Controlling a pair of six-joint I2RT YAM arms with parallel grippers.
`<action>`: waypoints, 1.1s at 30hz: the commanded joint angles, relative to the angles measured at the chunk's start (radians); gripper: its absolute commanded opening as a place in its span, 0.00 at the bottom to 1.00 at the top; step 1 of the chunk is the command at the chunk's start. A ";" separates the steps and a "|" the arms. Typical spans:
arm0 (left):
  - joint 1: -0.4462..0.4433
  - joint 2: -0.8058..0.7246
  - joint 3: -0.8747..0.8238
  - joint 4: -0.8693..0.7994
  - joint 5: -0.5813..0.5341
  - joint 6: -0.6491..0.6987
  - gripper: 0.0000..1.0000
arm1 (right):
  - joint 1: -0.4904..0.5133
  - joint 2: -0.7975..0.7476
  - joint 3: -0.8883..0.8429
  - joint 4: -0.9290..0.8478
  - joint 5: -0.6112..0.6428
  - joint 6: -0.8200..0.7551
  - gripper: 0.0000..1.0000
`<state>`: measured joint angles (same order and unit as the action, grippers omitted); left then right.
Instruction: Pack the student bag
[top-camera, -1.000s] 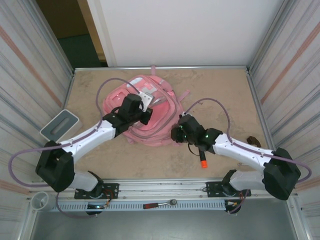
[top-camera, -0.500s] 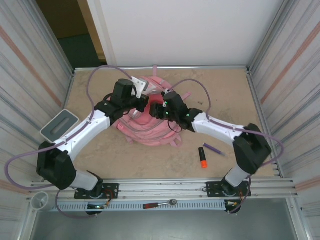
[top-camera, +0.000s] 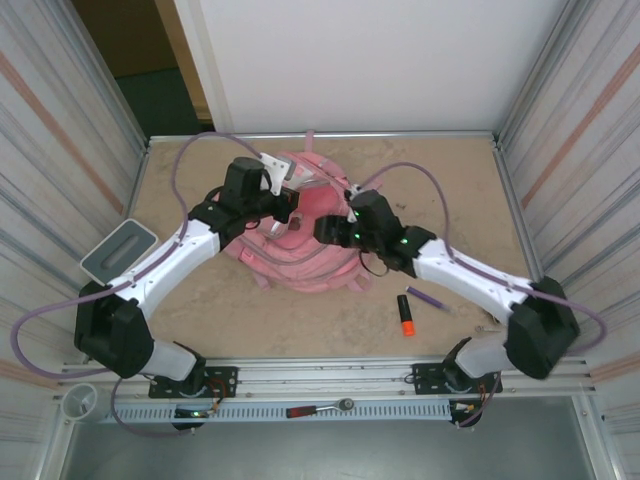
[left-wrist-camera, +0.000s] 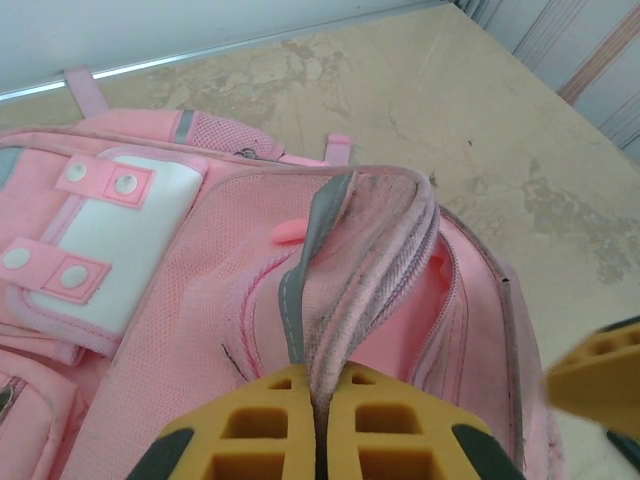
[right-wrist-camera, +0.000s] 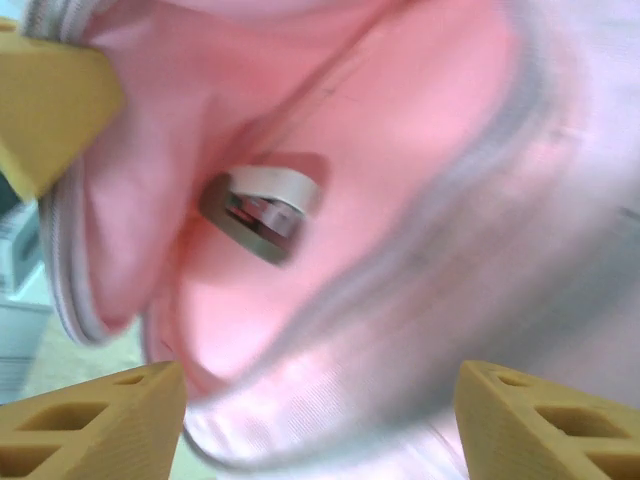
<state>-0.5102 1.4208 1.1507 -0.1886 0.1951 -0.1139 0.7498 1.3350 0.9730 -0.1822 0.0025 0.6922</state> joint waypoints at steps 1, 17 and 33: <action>0.004 -0.065 -0.025 0.173 0.052 -0.031 0.00 | -0.015 -0.086 -0.075 -0.307 0.180 -0.023 0.74; 0.003 -0.080 -0.124 0.202 0.071 -0.062 0.00 | -0.033 -0.096 -0.358 -0.513 0.228 0.184 0.81; 0.000 -0.149 -0.164 0.172 0.068 -0.073 0.00 | 0.182 0.023 -0.340 -0.434 0.202 0.272 0.33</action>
<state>-0.5106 1.3365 0.9836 -0.0769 0.2432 -0.1635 0.8867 1.3285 0.6098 -0.6365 0.2394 0.9329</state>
